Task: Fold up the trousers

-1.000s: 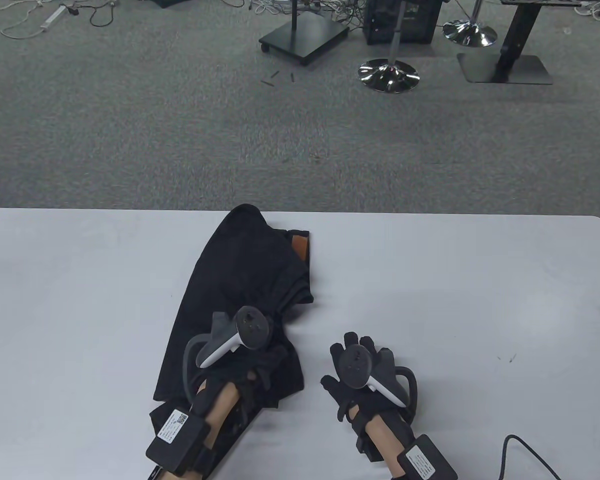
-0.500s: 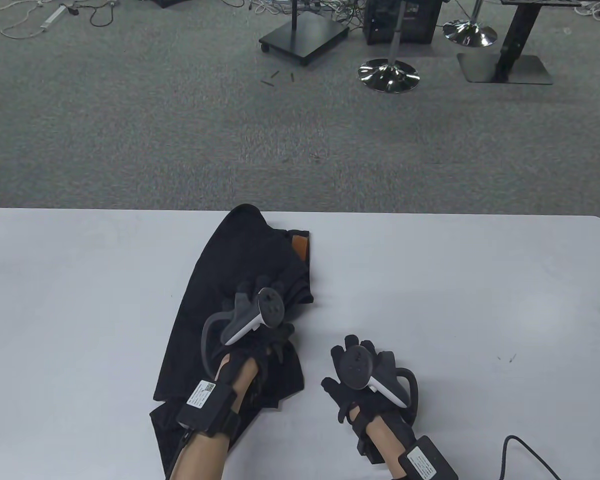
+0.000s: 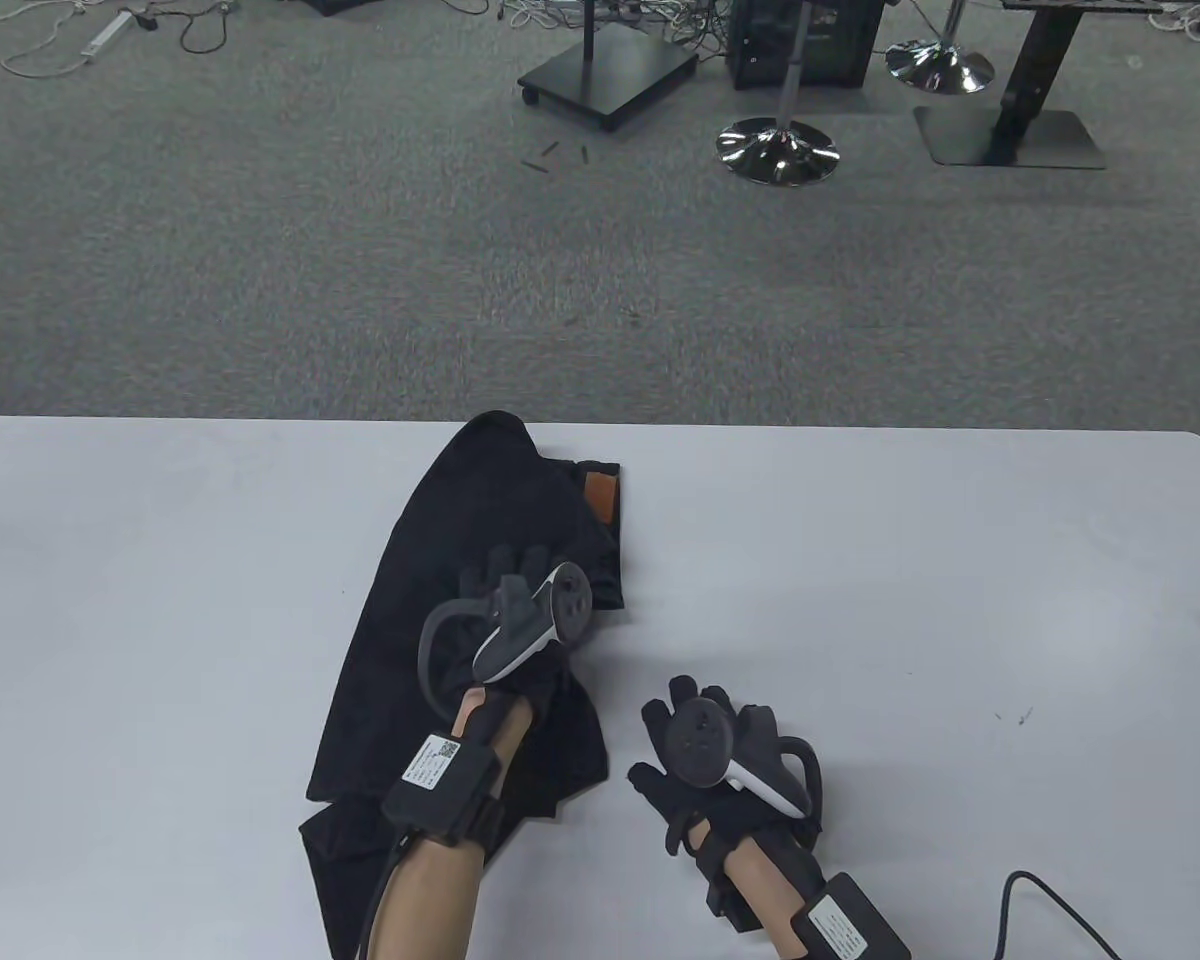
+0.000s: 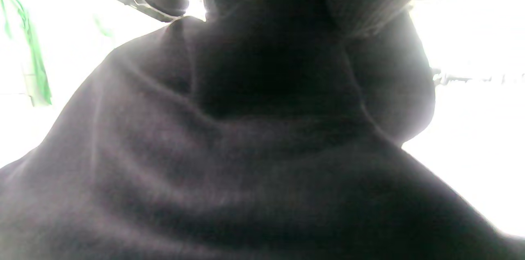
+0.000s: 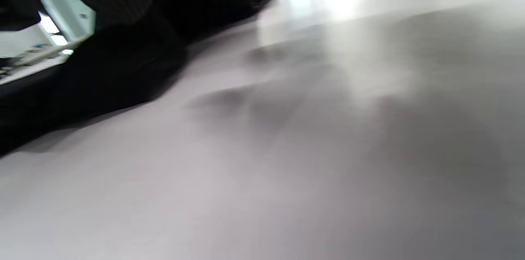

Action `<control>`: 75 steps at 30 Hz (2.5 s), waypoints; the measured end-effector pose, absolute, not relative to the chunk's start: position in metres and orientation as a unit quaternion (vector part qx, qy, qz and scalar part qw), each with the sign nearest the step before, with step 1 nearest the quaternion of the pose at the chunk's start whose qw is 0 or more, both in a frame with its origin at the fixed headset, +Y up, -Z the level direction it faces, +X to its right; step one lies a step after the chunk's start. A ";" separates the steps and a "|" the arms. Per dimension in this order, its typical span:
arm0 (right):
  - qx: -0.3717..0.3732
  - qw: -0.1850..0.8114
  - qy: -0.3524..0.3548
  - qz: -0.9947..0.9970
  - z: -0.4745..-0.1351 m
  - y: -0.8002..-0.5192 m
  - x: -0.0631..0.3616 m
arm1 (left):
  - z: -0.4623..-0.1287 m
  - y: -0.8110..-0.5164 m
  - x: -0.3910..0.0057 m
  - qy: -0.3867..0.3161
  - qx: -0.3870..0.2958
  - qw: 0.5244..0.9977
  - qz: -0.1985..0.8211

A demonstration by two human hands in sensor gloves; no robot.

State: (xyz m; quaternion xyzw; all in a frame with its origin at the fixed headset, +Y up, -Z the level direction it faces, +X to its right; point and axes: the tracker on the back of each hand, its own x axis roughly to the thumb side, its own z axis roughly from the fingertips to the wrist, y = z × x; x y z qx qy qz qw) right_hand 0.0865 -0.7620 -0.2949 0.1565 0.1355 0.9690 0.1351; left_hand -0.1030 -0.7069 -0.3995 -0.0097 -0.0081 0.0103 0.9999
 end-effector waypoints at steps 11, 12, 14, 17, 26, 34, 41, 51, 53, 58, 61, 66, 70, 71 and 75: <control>0.297 0.094 0.125 0.942 -0.267 -0.767 0.019 | -0.376 -0.658 -0.131 -0.046 0.055 0.991 0.117; 0.296 0.099 0.101 0.945 -0.264 -0.762 0.020 | -0.375 -0.656 -0.133 -0.049 0.056 0.990 0.121; 0.308 0.113 0.055 0.943 -0.260 -0.752 0.020 | -0.373 -0.651 -0.136 -0.058 0.054 0.988 0.135; 0.320 0.126 0.006 0.939 -0.254 -0.740 0.018 | -0.370 -0.646 -0.136 -0.071 0.049 0.985 0.151; 0.326 0.038 0.119 0.937 -0.257 -0.773 0.000 | -0.357 -0.624 -0.128 -0.132 0.046 0.969 0.203; 0.251 0.033 0.178 0.951 -0.275 -0.785 0.024 | -0.347 -0.599 -0.148 -0.117 0.109 0.954 0.252; 0.195 0.031 0.180 0.963 -0.287 -0.779 0.043 | -0.349 -0.611 -0.188 -0.064 0.111 0.947 0.296; 0.208 0.138 0.194 0.949 -0.290 -0.768 0.064 | -0.339 -0.641 -0.230 -0.100 0.064 0.960 0.252; 0.204 0.161 0.180 0.949 -0.291 -0.762 0.071 | -0.337 -0.643 -0.241 -0.084 0.062 0.965 0.240; 0.156 0.200 0.162 0.954 -0.300 -0.750 0.096 | -0.335 -0.647 -0.267 -0.057 0.037 0.982 0.175; 0.087 0.224 0.174 0.955 -0.308 -0.752 0.123 | -0.333 -0.659 -0.280 -0.036 0.003 0.992 0.125; 0.022 0.254 0.188 0.948 -0.315 -0.759 0.147 | -0.333 -0.685 -0.303 0.017 -0.060 0.997 0.045; 0.023 0.252 0.189 0.949 -0.315 -0.760 0.146 | -0.332 -0.698 -0.319 0.066 -0.143 0.987 0.037; 0.026 0.247 0.189 0.950 -0.315 -0.759 0.144 | -0.330 -0.697 -0.321 0.078 -0.171 0.982 0.029; 0.028 0.241 0.188 0.952 -0.316 -0.760 0.141 | -0.322 -0.675 -0.324 0.101 -0.178 0.978 0.043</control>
